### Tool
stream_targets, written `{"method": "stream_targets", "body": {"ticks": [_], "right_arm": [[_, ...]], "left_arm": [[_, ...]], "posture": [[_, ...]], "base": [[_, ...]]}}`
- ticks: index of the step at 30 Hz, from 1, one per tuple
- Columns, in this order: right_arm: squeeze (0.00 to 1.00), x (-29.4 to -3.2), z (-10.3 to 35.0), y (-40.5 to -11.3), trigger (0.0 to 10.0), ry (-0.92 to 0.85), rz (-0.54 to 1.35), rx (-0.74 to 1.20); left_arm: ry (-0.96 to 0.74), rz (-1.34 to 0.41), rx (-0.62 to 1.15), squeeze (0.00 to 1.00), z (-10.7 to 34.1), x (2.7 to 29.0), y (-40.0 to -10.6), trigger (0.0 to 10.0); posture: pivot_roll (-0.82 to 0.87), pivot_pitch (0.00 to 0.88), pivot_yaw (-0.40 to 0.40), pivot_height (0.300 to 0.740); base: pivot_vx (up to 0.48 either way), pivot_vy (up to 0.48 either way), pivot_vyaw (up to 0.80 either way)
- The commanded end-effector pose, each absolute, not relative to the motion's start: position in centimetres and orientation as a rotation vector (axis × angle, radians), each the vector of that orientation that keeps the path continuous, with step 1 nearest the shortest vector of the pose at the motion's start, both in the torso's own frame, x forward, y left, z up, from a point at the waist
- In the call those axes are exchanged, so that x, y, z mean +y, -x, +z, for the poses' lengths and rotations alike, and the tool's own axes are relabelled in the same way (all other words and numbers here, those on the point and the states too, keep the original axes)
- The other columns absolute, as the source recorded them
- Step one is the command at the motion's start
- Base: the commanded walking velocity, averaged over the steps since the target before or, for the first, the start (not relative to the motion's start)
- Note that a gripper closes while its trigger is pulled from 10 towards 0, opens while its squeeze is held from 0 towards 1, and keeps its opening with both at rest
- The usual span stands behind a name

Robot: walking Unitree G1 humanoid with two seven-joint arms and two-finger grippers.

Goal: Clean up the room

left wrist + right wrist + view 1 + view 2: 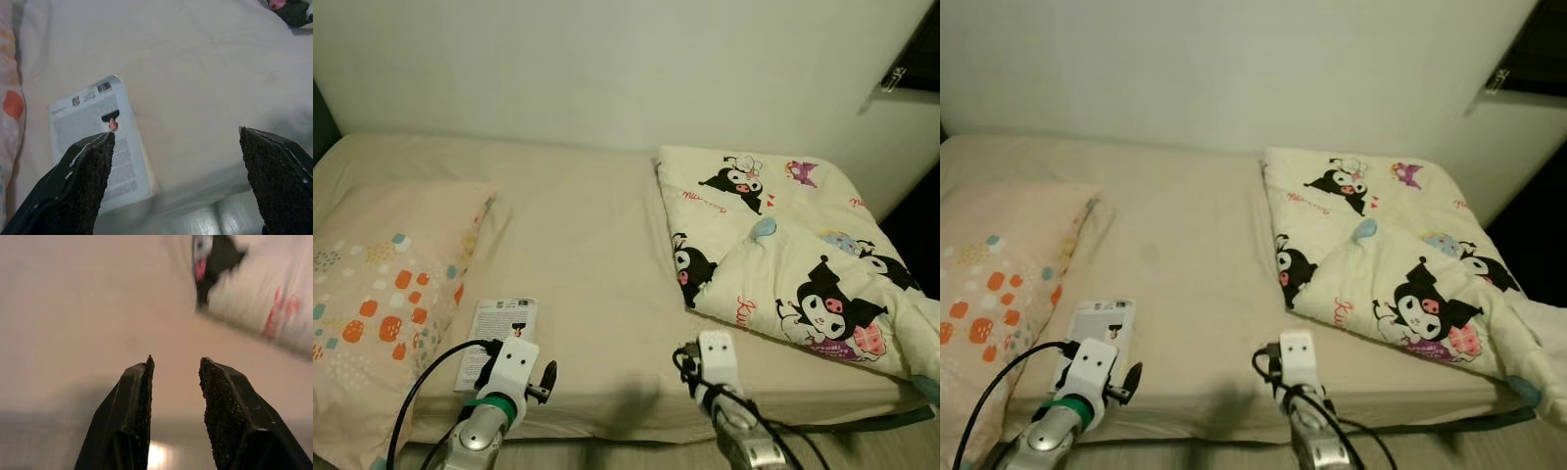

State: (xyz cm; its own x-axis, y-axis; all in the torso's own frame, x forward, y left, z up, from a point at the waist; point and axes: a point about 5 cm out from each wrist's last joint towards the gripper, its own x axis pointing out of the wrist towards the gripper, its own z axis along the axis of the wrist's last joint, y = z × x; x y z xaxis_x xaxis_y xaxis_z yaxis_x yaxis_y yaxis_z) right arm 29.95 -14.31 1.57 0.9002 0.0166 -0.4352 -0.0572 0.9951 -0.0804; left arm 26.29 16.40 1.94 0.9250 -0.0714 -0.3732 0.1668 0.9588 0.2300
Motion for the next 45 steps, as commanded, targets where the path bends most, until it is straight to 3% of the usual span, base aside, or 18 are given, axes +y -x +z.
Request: {"method": "stream_targets", "body": {"ticks": [1, 6, 10, 12, 18, 22, 27, 29, 34, 39, 40, 45], "right_arm": [[0.0, -14.4, 2.3, -30.7, 10.0, 0.112, 0.052, 0.435], [0.0, -13.2, 5.3, -33.2, 10.0, 0.125, 0.112, 0.352], [0.0, -10.9, 8.8, -34.9, 10.0, 0.168, 0.228, 0.246], [0.0, -8.2, 12.9, -35.8, 10.0, 0.136, 0.326, 0.126], [0.0, -5.2, 18.0, -36.2, 10.0, 0.132, 0.446, -0.018], [0.0, -0.2, 28.8, -35.0, 10.0, 0.183, 0.678, -0.301], [0.0, 0.3, 30.2, -34.6, 10.0, 0.187, 0.701, -0.339], [0.0, 1.6, 36.0, -33.3, 10.0, 0.185, 0.758, -0.489], [0.0, 1.7, 38.7, -33.0, 10.0, 0.17, 0.756, -0.533], [0.0, 1.1, 39.5, -33.5, 10.0, 0.163, 0.714, -0.528], [0.0, -0.5, 39.6, -34.4, 10.0, 0.139, 0.66, -0.497], [0.0, -2.8, 40.2, -35.3, 10.0, 0.123, 0.596, -0.476]], "left_arm": [[-0.28, -0.132, 0.37, 0.0, 2.2, 16.0, -26.7, 10.0], [-0.297, -0.123, 0.338, 0.0, 3.8, 15.9, -27.8, 10.0], [-0.319, -0.121, 0.303, 0.0, 5.2, 16.2, -28.6, 10.0], [-0.344, -0.12, 0.28, 0.0, 6.3, 17.0, -28.8, 10.0], [-0.372, -0.121, 0.253, 0.0, 7.4, 17.5, -29.2, 10.0], [-0.393, -0.125, 0.249, 0.0, 8.0, 17.6, -29.2, 10.0], [-0.396, -0.124, 0.249, 0.0, 8.0, 17.6, -29.2, 10.0], [-0.393, -0.124, 0.257, 0.0, 7.9, 17.5, -29.0, 10.0], [-0.389, -0.122, 0.266, 0.0, 7.9, 17.5, -28.8, 10.0], [-0.389, -0.118, 0.276, 0.0, 7.8, 17.6, -28.5, 10.0], [-0.386, -0.113, 0.288, 0.0, 7.7, 17.8, -28.2, 10.0], [-0.383, -0.11, 0.302, 0.0, 7.5, 18.0, -27.8, 10.0]], "posture": [[0.13, 0.032, -0.08, 0.74], [0.16, 0.1, -0.105, 0.74], [0.16, 0.124, -0.111, 0.74], [0.17, 0.165, -0.113, 0.74], [0.17, 0.189, -0.111, 0.74], [0.17, 0.223, -0.104, 0.74], [0.17, 0.223, -0.104, 0.74], [0.16, 0.239, -0.107, 0.74], [0.16, 0.252, -0.117, 0.74], [0.16, 0.257, -0.12, 0.74], [0.16, 0.269, -0.123, 0.74], [0.16, 0.274, -0.123, 0.74]], "base": [[0.0, 0.0, 0.0], [0.0, 0.0, 0.0], [0.0, 0.0, 0.0], [0.0, 0.0, 0.0], [0.0, 0.0, 0.0], [0.0, 0.0, 0.0], [0.0, 0.0, 0.0], [0.0, 0.0, 0.0], [0.0, 0.0, 0.0], [0.0, 0.0, 0.0], [0.0, 0.0, 0.0], [0.0, 0.0, 0.0]]}}
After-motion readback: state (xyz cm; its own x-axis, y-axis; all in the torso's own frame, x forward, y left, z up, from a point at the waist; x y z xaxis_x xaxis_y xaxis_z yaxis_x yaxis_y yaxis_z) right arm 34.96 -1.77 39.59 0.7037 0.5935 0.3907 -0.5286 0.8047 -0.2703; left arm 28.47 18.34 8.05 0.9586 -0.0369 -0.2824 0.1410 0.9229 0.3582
